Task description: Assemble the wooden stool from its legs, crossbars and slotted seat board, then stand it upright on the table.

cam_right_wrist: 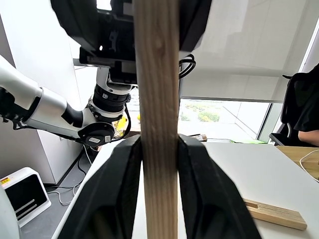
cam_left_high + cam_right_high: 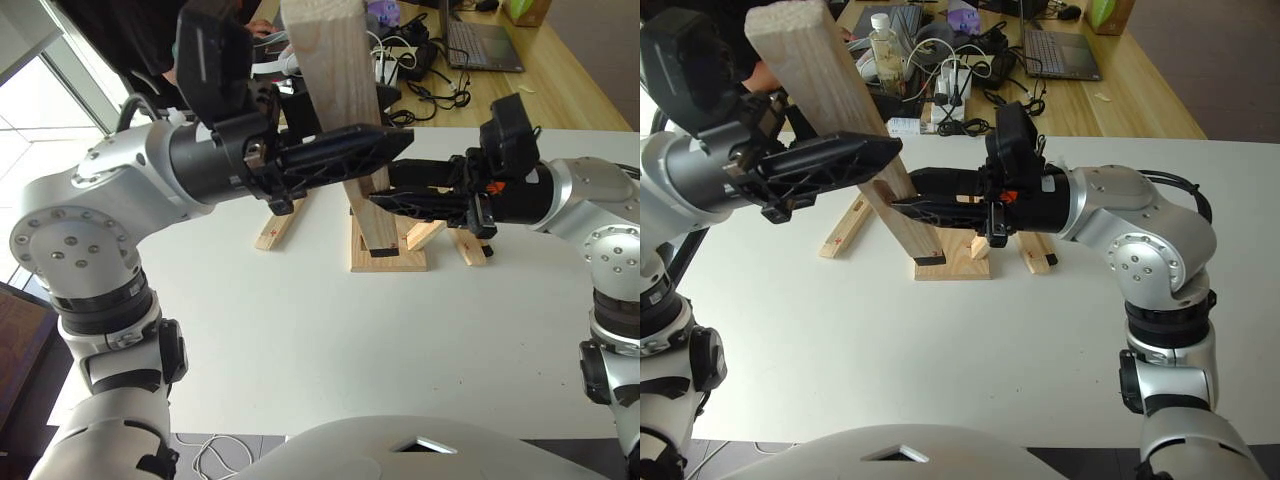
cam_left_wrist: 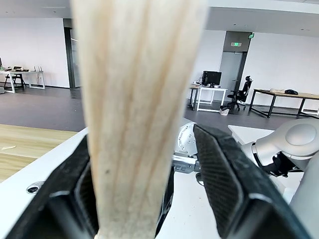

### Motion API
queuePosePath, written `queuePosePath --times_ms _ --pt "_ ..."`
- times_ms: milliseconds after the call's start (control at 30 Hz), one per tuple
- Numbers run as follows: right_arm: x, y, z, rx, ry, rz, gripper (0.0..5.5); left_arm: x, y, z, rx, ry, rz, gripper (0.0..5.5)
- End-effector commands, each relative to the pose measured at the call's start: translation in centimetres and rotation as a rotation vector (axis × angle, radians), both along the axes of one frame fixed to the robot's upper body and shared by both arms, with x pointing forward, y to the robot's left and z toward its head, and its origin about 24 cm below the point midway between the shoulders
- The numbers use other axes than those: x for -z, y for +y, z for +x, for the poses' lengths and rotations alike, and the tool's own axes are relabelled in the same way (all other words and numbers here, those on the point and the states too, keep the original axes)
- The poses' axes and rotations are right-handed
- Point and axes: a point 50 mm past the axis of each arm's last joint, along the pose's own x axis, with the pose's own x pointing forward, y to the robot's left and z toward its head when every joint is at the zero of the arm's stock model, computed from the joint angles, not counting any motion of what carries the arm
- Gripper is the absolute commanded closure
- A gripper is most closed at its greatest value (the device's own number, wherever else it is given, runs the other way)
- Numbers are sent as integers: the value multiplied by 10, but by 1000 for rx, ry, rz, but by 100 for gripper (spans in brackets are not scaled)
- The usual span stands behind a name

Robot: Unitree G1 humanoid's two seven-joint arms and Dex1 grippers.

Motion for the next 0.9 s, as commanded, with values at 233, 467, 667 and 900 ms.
queuePosePath --times_ms 233,467,667,900 --pt "43 -15 -5 47 75 -64 454 32 -7 -4 -37 7 96 296" --pt "54 -20 -6 67 97 -63 454 36 -7 -4 -46 16 61 296" --pt "83 -19 -7 85 173 -73 454 80 -8 -2 -64 118 138 296" --pt "103 -7 -12 94 240 -40 454 108 -17 -3 -113 166 137 296"
